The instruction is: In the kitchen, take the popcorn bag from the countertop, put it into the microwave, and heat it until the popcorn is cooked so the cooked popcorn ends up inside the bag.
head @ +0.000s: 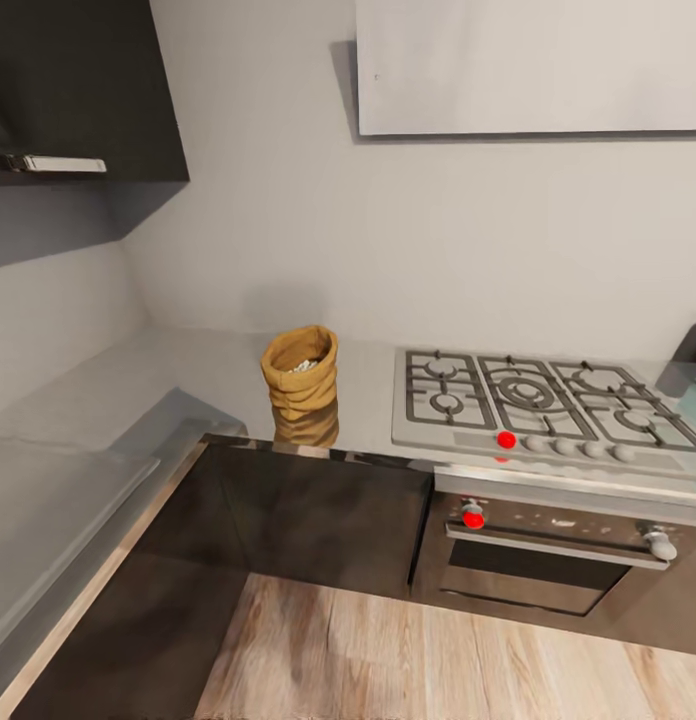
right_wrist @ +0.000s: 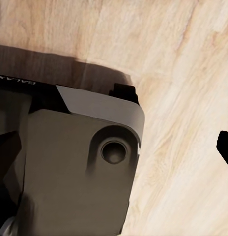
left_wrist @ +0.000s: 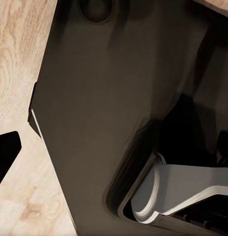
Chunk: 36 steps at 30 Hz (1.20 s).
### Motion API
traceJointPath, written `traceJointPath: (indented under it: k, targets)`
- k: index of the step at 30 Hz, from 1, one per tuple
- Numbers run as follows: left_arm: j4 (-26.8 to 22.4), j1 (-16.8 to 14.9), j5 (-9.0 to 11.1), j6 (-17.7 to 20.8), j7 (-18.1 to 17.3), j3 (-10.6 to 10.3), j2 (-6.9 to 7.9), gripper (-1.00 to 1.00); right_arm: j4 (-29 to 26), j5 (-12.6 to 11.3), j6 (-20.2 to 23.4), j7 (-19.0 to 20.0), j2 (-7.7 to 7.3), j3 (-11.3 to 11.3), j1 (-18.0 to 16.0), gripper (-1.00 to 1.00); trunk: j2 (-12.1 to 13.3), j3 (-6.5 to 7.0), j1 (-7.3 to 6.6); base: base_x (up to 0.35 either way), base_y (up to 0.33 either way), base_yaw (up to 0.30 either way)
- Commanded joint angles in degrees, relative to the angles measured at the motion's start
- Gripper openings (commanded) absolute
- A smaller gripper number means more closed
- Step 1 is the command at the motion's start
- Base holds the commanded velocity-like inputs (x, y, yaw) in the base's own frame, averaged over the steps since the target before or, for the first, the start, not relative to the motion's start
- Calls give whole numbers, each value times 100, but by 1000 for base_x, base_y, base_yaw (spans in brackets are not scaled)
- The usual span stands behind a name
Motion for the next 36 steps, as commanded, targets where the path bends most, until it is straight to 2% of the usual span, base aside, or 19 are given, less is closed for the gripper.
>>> traceJointPath:
  k: [1, 12, 17, 21, 26, 27, 29, 31, 32, 34, 36]
  targets:
    - [-9, 3, 28, -6, -6, 5, -1, 100, -12, 59, 22, 28, 5, -46, -1, 100, -3, -14, 0, 0, 0, 0]
    - [-9, 3, 28, -3, -6, 5, -1, 100, -9, 37, -14, 37, 1, -53, 1, 100, -3, -81, 0, 0, 0, 0]
    - [-9, 3, 28, -2, -6, 5, -1, 100, -13, 25, -269, 38, -15, -86, 1, 100, -3, -82, 0, 0, 0, 0]
    - [-9, 3, 28, -4, -6, 5, -1, 100, -12, 24, -311, 45, -16, -86, 1, 100, -3, -82, 0, 0, 0, 0]
    - [-9, 3, 34, -9, -6, 5, -1, 100, -122, 115, -260, 97, -8, 31, -5, 100, -3, -82, 0, 0, 0, 0]
    - [-9, 3, 36, -10, -6, 5, -1, 100, -431, 120, -191, 106, 52, 159, -7, 100, -3, -82, 0, 0, 0, 0]
    - [-9, 3, 36, -11, -6, 5, -1, 100, -842, 118, 98, 116, 148, 372, -8, 100, -3, -82, 0, 0, 0, 0]
    - [-10, 3, 37, -10, -6, 5, -1, 100, -1542, 84, 973, 134, 243, 752, -8, 100, -3, -82, 0, 0, 0, 0]
    - [-10, 3, 37, -9, -6, 5, -1, 100, -1952, 67, 1352, 160, 326, 850, -8, 100, -3, -82, 0, 0, 0, 0]
    - [-12, 3, 37, -10, -6, 5, -1, 100, -2740, 71, 2042, 215, 549, 934, -8, 100, -3, -82, 0, 0, 0, 0]
    - [-15, 3, 37, -11, -6, 5, -1, 100, -3469, 67, 2747, 242, 698, 963, -8, 100, -3, -82, 0, 0, 0, 0]
